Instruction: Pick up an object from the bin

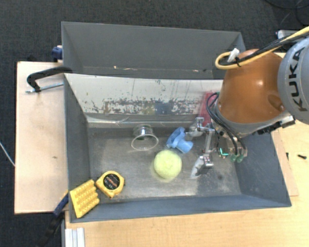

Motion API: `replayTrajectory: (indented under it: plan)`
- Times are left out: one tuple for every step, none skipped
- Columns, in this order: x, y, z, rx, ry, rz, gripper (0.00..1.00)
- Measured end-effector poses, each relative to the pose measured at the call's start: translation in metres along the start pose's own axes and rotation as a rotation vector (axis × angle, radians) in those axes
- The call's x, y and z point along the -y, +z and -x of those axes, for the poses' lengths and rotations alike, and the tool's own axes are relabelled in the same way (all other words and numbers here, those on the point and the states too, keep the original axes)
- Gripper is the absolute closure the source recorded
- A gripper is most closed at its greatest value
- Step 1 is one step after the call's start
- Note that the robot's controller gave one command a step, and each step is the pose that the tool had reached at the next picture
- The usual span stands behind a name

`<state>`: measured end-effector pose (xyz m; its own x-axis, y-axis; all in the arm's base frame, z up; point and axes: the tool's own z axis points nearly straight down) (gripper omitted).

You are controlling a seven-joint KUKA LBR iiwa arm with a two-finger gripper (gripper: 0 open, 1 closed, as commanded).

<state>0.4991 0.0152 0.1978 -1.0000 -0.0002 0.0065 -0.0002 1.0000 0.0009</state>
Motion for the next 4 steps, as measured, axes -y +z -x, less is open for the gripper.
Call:
replayTrajectory:
  plan:
    - [0.0, -0.004, 0.002, 0.009, 0.0, 0.0, 0.0]
    - [-0.01, 0.073, 0.013, 0.013, 0.001, 0.001, 0.0]
    - [-0.014, 0.079, 0.016, 0.007, 0.042, 0.001, 0.0]
    - [-0.023, 0.083, 0.013, 0.008, 0.089, 0.001, 0.0]
